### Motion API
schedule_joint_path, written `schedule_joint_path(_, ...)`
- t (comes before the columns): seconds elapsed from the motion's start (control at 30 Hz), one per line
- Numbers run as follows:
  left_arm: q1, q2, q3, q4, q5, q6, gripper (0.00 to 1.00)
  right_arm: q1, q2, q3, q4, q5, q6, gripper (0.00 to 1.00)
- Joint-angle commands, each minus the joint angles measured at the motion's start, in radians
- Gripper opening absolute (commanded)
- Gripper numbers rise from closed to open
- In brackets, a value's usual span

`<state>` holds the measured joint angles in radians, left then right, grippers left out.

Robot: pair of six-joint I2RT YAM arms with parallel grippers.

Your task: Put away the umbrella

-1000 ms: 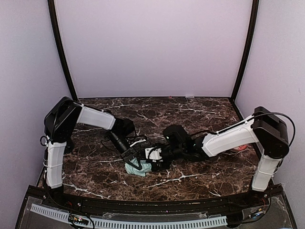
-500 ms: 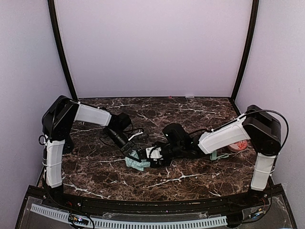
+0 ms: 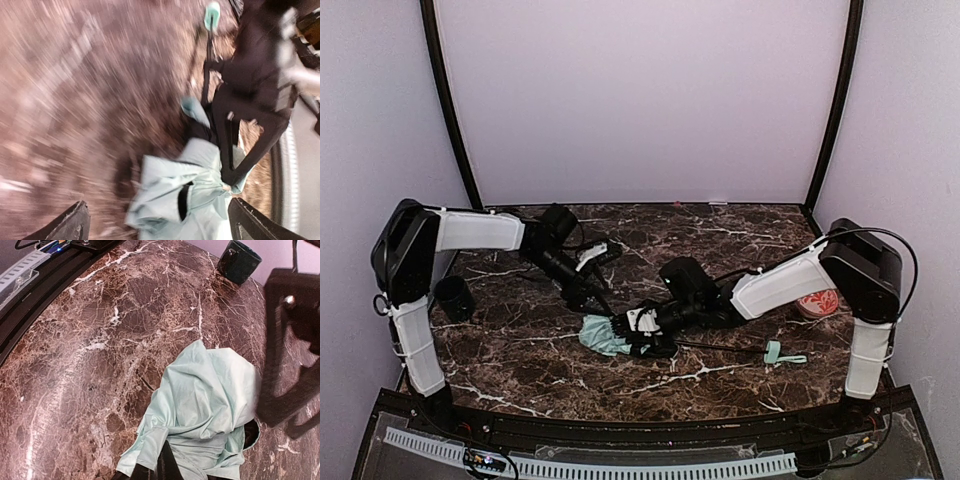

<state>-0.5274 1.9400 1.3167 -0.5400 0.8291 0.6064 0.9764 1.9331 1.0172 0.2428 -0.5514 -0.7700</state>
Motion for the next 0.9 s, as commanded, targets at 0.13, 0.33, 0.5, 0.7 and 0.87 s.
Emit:
schedule_joint_path(0.13,-0.012,-0.300,-0.145,0.256,0.036,0.175,0.99,0.013,0.059,-0.008,-0.129,0.015,-0.001,0.00)
schedule_joint_path(0.33,-0.077,-0.451,-0.495,0.597,-0.070,0.268,0.99,0.014,0.047,-0.023,-0.098,0.035,-0.018,0.00)
schedule_joint_path(0.5,-0.075,-0.280,-0.398,0.524,0.028,0.196,0.99,0.017,0.025,-0.038,-0.060,0.055,-0.019,0.00)
schedule_joint_path(0.7,-0.079,-0.210,-0.430,0.645,0.140,0.193,0.99,0.026,0.001,-0.049,-0.053,0.059,-0.031,0.00)
schedule_joint_path(0.87,-0.081,-0.110,-0.380,0.598,0.226,0.257,0.99,0.031,0.004,-0.048,-0.052,0.062,-0.039,0.00)
